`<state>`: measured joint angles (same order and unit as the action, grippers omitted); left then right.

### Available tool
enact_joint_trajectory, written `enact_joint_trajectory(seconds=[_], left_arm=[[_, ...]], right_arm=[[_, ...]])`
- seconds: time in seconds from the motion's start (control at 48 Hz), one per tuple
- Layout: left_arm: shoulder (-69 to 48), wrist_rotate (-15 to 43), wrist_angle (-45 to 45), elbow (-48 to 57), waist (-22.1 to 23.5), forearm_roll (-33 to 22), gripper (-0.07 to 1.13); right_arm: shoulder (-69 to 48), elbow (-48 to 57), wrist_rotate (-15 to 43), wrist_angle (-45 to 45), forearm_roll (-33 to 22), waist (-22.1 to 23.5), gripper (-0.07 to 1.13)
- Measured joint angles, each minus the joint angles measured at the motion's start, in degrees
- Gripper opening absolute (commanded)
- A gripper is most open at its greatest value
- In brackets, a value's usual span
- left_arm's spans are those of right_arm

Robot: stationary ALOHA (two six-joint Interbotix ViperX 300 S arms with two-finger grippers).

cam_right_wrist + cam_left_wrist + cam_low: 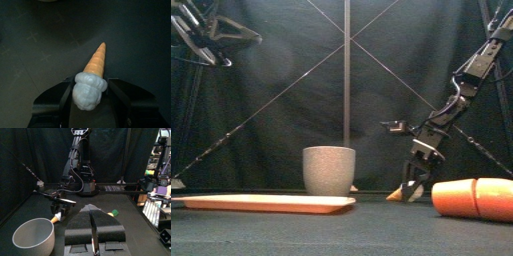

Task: Pick the ice cream then place it on the pink plate
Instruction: Place ice cream on the pink plate

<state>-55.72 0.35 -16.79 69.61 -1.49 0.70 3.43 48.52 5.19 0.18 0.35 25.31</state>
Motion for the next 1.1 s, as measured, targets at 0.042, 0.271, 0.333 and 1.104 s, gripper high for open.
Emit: enact_joint_trajectory(seconds=[0.042,0.271,0.333,1.104], left_arm=[[0.0,0.0,0.0,0.0,0.0,0.0,-0.02],[0.0,0.0,0.0,0.0,0.0,-0.1,-0.02],[0.0,0.0,-0.1,0.0,0.0,0.0,-0.02],[-0.9,-0.1,0.0,0.2,0.0,-0.1,-0.02]], right_arm=[[0.0,0.0,0.0,0.0,0.0,0.0,0.53],[-2.0,-1.4,1.1,0.7,1.4,-2.3,0.47],[-3.9,-2.4,1.5,1.6,1.8,-4.5,0.47],[8.2,-25.0,1.6,-0.4,4.7,-24.5,0.61]])
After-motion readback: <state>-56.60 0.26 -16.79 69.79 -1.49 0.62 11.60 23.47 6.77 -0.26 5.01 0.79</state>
